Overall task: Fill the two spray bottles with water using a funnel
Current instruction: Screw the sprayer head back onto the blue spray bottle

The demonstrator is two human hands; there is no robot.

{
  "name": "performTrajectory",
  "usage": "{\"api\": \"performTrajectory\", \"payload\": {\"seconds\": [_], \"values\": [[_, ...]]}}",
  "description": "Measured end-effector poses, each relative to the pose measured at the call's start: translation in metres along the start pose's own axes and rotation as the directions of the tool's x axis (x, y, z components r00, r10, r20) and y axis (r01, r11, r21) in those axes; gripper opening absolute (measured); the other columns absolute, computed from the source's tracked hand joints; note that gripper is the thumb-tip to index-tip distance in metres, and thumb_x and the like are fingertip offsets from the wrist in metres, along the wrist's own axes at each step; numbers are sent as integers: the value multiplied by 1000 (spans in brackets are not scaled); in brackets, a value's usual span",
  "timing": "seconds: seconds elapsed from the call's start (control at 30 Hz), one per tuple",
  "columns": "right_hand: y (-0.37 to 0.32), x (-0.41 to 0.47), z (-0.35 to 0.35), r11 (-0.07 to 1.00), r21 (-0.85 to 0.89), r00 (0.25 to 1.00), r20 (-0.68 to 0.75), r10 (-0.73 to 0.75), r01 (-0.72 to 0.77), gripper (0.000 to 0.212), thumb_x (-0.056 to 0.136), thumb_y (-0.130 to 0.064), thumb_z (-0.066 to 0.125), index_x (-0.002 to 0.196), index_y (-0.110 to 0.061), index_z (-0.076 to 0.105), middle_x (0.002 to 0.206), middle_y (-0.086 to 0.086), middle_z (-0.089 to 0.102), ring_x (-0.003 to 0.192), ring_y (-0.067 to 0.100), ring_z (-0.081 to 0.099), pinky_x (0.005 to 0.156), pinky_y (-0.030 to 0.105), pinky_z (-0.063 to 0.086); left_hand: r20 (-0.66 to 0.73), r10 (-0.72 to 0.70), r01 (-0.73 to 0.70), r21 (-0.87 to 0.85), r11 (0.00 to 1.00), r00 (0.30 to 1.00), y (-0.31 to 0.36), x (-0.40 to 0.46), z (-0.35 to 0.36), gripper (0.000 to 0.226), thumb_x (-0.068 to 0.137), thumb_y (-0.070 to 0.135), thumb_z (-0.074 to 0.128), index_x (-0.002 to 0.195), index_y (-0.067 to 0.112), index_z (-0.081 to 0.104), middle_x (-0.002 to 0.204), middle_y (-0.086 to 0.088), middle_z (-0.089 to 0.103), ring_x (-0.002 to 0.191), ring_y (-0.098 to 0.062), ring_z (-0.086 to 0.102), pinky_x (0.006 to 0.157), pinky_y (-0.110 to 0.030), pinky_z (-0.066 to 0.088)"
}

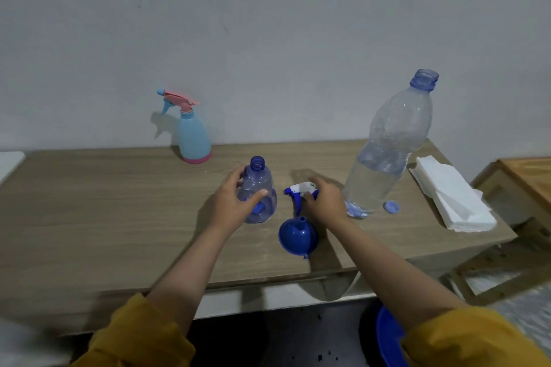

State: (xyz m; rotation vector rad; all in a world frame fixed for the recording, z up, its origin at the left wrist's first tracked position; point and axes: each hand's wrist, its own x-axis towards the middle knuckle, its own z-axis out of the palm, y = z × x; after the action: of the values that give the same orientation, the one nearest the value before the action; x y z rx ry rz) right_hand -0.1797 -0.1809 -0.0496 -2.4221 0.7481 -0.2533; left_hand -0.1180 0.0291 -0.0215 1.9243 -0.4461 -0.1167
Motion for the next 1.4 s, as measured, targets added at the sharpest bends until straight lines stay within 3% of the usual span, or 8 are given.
{"api": "performTrajectory", "payload": {"seconds": [0.13,0.23,0.37,0.5,0.7,0.87,0.97,1.4], "values": [[4,13,2,997,-75,999,38,17,-14,27,90,-14,52,116,-13,62,110,11,68,105,29,61,87,35,47,-4,-18,18,21,1000,1000,-1,2,0,61,71,37,79,125,33,50,117,14,60,107,-5,57,86,-23,48],[0,16,-6,999,27,999,-48,-19,20,36,85,-16,58,121,-13,59,104,11,70,98,30,64,78,30,45,-33,-10,11,18,1000,999,1,1,1,59,73,27,80,125,24,53,114,12,60,103,-6,57,77,-6,40],[-32,16,-43,960,251,978,-195,-78,126,56,79,-14,60,133,-21,48,81,6,67,75,23,63,68,32,50,-40,16,-15,16,1000,999,-2,1,2,60,73,24,80,127,20,54,116,9,60,102,-6,56,73,3,37],[-86,18,-98,827,523,951,-308,-39,204,57,85,-15,62,137,-32,45,84,8,67,66,15,60,64,22,49,-43,24,-25,-8,1000,999,-4,3,2,63,71,25,81,128,21,54,120,6,61,105,-9,57,78,1,38],[-141,4,-136,564,785,966,-236,-107,254,50,86,-2,58,125,-32,55,105,15,65,87,23,70,84,38,57,-13,8,-8,20,1000,1000,0,2,-2,63,73,28,80,129,24,52,119,8,60,106,-7,57,74,3,39],[-166,-5,-130,535,748,918,-353,-178,392,45,88,-1,58,124,-26,54,111,10,61,82,14,70,80,32,59,-19,4,-4,43,999,1000,5,0,-5,59,74,22,79,127,20,53,115,6,60,103,-9,57,70,4,36],[-171,-7,-123,553,683,876,-418,-240,477,43,89,-2,57,125,-25,53,101,5,60,76,5,66,84,38,58,-1,-16,16,41,999,1000,8,-2,-6,59,75,25,77,128,22,52,116,8,59,104,-8,55,66,1,39],[-175,-8,-120,596,593,836,-454,-308,541,44,89,-3,58,128,-22,53,93,-5,58,81,21,68,82,41,58,7,-33,33,48,998,999,9,-1,-6,59,76,22,76,129,24,50,114,11,54,100,-3,49,60,4,37]]}}
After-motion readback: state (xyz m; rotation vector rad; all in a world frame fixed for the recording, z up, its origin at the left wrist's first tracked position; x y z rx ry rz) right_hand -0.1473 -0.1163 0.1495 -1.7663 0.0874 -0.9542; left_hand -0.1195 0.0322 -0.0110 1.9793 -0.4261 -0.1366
